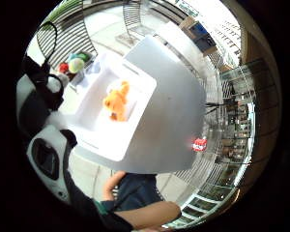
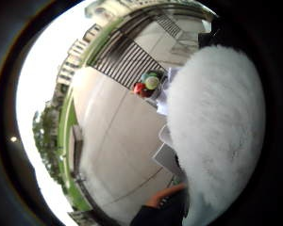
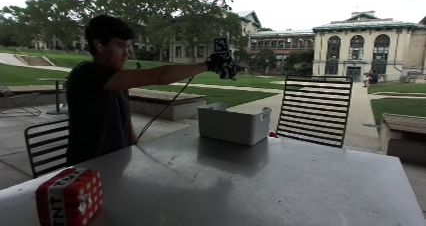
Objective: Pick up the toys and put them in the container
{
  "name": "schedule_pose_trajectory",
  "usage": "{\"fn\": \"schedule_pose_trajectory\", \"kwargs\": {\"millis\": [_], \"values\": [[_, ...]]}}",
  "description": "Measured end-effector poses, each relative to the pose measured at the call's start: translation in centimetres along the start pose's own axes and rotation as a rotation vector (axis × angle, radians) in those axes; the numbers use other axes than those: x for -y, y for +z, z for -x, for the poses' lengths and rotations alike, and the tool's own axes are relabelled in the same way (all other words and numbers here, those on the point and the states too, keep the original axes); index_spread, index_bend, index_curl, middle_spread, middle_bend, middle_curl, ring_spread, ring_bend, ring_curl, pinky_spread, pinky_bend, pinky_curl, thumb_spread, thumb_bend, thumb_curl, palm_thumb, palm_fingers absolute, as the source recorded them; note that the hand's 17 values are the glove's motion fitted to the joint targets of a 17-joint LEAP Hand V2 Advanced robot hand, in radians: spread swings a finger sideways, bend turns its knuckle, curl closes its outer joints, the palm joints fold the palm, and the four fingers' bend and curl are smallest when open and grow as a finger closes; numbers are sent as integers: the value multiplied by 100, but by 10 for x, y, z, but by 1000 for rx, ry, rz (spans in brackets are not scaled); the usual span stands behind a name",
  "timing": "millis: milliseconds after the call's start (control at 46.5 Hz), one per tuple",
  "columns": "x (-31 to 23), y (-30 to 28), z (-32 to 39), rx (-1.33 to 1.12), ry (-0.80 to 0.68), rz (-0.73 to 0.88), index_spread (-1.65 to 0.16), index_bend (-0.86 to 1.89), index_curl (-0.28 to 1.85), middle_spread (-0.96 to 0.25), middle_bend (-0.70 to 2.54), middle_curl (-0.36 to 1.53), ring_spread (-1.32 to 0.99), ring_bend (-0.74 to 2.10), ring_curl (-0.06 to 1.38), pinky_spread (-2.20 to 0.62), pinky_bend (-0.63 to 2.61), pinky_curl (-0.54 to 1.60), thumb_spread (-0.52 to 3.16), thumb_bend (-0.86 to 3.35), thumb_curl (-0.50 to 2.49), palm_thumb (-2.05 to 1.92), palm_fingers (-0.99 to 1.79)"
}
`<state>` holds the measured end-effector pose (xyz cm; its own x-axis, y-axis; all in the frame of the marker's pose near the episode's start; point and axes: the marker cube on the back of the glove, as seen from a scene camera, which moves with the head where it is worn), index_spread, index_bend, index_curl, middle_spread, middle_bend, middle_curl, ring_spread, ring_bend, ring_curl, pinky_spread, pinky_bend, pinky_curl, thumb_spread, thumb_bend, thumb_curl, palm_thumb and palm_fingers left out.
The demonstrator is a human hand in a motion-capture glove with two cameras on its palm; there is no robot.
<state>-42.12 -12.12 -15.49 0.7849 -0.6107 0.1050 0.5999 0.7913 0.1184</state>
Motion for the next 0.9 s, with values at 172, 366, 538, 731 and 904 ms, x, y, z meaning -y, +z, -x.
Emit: {"fn": "schedule_pose_trajectory", "kwargs": {"millis": [172, 366, 538, 731, 904], "values": [[7, 10, 8, 69, 129, 49, -39, 11, 44, -41, 62, 56, -44, 112, 47, -45, 108, 39, 73, 7, 102, 73, 87], [2, 20, 5, 127, 37, 140, -33, -12, 32, -21, 32, 51, -30, 109, 49, -36, 143, 51, 95, -19, 79, 17, 5], [1, 17, -7, 122, 87, 131, -30, 0, 19, -5, 27, 47, -12, 93, 39, -19, 160, 49, 99, -10, 62, -7, -14], [-13, 2, -42, 82, 48, 81, -29, 7, 16, 1, 27, 46, -2, 82, 33, -6, 154, 45, 100, -9, 49, -9, -19], [-32, -20, -84, 45, 154, 34, -29, 8, 15, 2, 25, 45, 3, 74, 31, -1, 148, 41, 99, -8, 41, -9, -16]]}}
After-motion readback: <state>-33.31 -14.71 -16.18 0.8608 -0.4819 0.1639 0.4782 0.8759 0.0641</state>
